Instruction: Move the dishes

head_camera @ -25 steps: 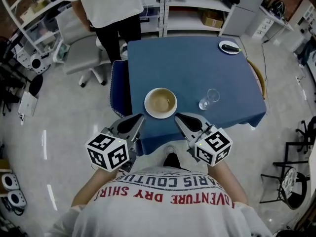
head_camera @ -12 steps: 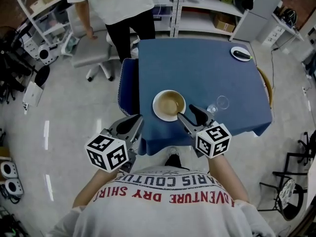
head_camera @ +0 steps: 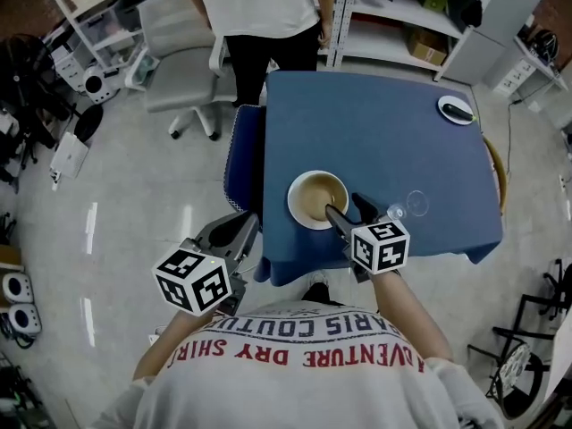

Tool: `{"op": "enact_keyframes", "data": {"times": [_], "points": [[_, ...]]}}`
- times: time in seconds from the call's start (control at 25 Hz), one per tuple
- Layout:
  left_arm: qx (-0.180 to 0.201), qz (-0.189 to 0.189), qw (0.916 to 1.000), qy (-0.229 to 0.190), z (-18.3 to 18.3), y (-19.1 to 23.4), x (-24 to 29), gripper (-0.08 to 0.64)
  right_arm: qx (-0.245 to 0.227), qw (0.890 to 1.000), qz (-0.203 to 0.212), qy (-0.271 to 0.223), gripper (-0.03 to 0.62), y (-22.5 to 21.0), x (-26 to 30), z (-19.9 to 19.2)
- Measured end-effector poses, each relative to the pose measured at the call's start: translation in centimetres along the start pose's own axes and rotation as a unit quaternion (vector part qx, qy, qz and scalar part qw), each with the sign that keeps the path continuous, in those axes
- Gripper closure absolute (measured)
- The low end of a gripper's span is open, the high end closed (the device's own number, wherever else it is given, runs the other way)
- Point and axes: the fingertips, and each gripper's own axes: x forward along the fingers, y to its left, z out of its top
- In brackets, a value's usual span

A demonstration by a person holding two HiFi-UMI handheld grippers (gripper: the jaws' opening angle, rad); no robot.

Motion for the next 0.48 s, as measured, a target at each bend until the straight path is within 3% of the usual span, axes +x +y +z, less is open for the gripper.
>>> {"op": "enact_keyframes", "data": {"times": [0.28, 0.48], "points": [[-0.008, 0.023, 0.9997, -0.001, 0.0, 1.1, 0.1, 0.531, 0.039, 0.998, -0.012, 0.042, 0.333, -2.0, 2.4, -2.0], [-0.007, 0.037, 0.9993, -0.004, 0.3, 1.8, -0.3, 0.531, 0.058, 0.996, -0.019, 0.061, 0.474, -2.2, 3.1, -2.6]]}}
